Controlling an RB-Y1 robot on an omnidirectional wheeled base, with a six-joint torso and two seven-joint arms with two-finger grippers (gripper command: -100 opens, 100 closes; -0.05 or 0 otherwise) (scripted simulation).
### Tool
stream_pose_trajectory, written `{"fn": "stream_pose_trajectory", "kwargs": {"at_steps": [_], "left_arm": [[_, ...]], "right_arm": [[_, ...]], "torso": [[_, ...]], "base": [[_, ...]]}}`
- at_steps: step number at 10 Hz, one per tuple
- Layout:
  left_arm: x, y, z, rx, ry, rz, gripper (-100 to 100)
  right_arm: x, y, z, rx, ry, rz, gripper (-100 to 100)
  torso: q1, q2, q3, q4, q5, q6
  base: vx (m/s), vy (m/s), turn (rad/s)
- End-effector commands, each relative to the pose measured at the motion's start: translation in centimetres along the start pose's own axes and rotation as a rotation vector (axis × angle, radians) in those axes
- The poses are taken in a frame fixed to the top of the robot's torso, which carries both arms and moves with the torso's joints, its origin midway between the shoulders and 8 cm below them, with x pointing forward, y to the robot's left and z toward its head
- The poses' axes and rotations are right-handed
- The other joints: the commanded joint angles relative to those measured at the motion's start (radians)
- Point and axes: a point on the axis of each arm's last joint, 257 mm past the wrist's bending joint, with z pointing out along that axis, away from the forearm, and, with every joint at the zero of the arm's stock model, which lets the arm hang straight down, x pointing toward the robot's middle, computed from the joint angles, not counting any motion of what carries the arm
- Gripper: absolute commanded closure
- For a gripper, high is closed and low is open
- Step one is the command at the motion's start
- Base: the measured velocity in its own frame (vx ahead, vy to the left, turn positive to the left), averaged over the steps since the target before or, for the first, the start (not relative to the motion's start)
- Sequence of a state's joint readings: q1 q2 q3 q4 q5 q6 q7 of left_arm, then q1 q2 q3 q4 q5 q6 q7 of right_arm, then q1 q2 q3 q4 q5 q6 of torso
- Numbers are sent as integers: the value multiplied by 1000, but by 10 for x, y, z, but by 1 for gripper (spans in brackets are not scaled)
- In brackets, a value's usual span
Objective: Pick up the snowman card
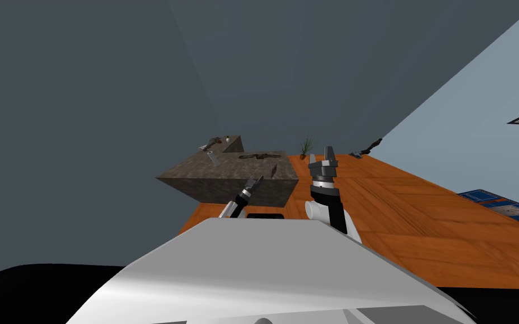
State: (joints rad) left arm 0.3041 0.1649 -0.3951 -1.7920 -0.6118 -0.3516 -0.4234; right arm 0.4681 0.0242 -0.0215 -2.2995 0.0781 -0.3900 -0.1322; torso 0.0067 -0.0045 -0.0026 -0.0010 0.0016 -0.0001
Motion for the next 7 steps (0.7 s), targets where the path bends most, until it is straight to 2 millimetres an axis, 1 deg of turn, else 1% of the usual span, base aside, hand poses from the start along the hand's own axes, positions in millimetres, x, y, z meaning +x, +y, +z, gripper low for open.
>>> {"fn": "stream_pose_trajectory", "kwargs": {"at_steps": [1,4,7], "left_arm": [[25,-3,2,21,62,73,-100],[67,-16,11,74,154,196,-100],[105,-26,17,128,233,306,-100]], "right_arm": [[0,0,0,0,0,0,0],[0,0,0,0,0,0,0],[0,0,0,0,0,0,0]], "torso": [[0,0,0,0,0,0],[-1,-1,-1,0,0,0],[-4,-1,-1,0,-1,0]], "base": [[75,103,-20],[76,86,-18],[79,55,-22]]}}
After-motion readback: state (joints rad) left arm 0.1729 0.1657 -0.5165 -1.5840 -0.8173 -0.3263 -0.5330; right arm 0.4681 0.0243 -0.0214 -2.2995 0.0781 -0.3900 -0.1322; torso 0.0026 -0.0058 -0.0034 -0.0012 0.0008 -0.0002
